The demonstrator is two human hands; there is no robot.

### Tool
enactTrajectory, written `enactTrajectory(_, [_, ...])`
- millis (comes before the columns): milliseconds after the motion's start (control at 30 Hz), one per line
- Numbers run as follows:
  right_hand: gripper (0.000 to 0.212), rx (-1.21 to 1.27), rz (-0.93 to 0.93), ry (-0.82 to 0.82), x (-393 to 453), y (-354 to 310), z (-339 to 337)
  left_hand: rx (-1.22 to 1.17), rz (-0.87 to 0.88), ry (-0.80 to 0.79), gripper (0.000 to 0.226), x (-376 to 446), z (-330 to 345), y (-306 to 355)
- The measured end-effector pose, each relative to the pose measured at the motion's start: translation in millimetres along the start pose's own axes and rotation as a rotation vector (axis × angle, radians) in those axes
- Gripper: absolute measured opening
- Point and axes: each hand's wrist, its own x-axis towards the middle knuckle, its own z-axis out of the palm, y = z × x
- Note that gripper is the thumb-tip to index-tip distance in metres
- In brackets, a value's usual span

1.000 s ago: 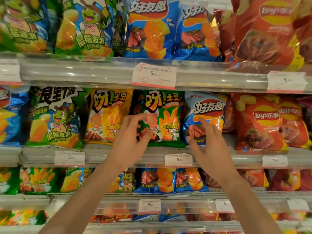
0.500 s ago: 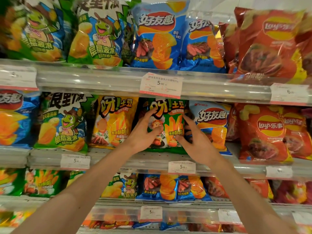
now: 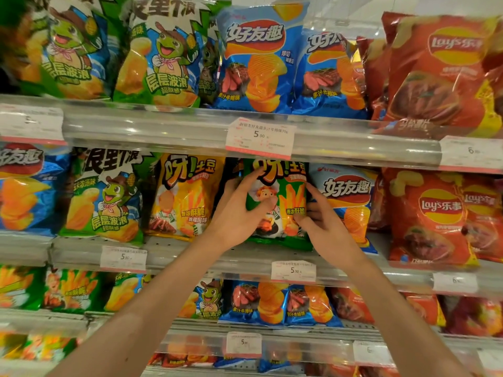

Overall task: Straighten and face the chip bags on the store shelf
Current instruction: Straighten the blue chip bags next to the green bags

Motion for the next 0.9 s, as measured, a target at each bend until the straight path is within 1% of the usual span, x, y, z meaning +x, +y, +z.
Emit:
enactTrajectory(267, [0.066,0.025,-0.111,-0.043,-15,-17,2,-0.138,-0.049,0.109,0.066,-40,-12,4])
enactTrajectory(400, [0.071,0.023,-0.156,-0.077,-31,-26,4,-0.158,-0.073,0.166,0.063,-66,-16,13])
enactTrajectory(533, [0.071,0.057,-0.184,-0.135,-47,-32,12,-0.135,-0.122,0.21,0.062,-98,-24,21])
enactTrajectory(700, [0.07,0.094,-0.171,-0.234,-65,-41,43,-0.074,-0.188,0.298,0.06,-137,-43,17])
enactTrajectory(900, [0.071,0.133,-0.191,-0.357,-78,-61,98,-0.033,-0.279,0.404,0.06,-176,-84,-3])
